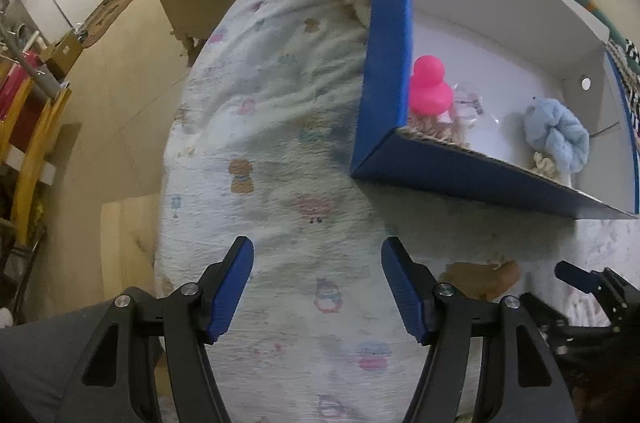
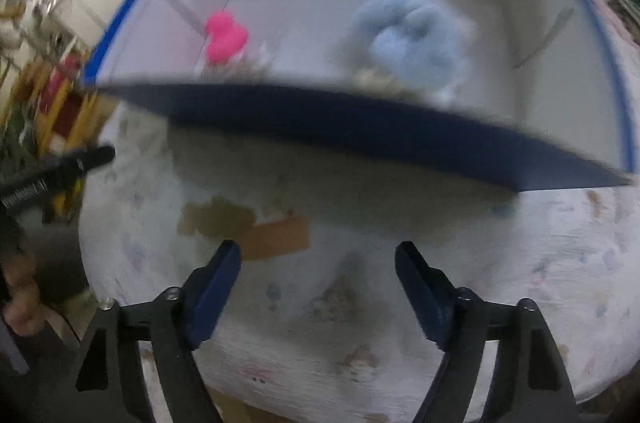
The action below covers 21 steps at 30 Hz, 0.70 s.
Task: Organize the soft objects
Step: 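Withdraw both tools from the box toward the tan cylinder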
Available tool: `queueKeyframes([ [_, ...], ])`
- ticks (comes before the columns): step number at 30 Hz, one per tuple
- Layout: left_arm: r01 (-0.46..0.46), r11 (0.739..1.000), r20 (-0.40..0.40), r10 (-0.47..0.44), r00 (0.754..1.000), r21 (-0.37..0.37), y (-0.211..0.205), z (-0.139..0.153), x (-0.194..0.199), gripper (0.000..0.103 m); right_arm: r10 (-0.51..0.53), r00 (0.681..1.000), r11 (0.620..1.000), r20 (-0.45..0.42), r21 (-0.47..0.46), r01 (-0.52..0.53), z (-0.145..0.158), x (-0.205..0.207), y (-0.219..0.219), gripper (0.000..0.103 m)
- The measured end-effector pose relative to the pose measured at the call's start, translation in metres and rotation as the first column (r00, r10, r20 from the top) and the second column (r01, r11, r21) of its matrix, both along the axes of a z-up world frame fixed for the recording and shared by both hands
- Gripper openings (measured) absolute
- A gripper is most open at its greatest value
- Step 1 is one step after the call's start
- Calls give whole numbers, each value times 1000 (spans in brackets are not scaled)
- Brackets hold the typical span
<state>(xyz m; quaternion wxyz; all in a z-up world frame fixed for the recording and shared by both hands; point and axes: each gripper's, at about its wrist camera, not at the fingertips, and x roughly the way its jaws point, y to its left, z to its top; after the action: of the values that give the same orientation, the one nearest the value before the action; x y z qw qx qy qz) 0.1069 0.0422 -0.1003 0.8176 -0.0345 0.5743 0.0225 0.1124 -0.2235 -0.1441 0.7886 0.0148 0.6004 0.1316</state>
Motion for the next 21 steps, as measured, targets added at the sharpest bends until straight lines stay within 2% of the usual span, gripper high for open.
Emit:
queueKeyframes([
  [3, -10, 1000, -5, 10, 1000, -20, 3, -1, 0, 64, 53, 999, 996, -1, -68, -53, -12, 3, 17, 78],
  [5, -13, 1000, -5, 12, 1000, -27, 4, 0, 1, 64, 77, 997, 993, -13, -84, -78, -19, 6, 24, 55],
  [7, -10, 999, -6, 10, 1000, -33, 3, 0, 1, 64, 90, 995, 993, -39, -74, -93, -27, 8, 29, 47],
  [9, -5, 999, -11, 5, 1000, -34, 1, 0, 2, 64, 109, 993, 991, -53, -66, -112, -32, 8, 32, 45],
  [10, -3, 999, -17, 2, 1000, -35, -1, -1, 2, 64, 116, 992, 990, -53, -68, -120, -33, 7, 34, 36],
  [12, 1, 999, -26, -2, 1000, -46, -5, -2, 3, 64, 122, 992, 991, -43, -49, -124, -29, 6, 33, 24],
  [13, 3, 998, -35, -5, 999, -58, -9, -4, 3, 64, 119, 992, 991, -27, -52, -121, -27, 5, 32, 5],
  [21, 69, 994, -81, -76, 994, -79, -48, -20, 7, 63, 49, 998, 998, 39, 43, -50, 3, -10, 4, 5],
])
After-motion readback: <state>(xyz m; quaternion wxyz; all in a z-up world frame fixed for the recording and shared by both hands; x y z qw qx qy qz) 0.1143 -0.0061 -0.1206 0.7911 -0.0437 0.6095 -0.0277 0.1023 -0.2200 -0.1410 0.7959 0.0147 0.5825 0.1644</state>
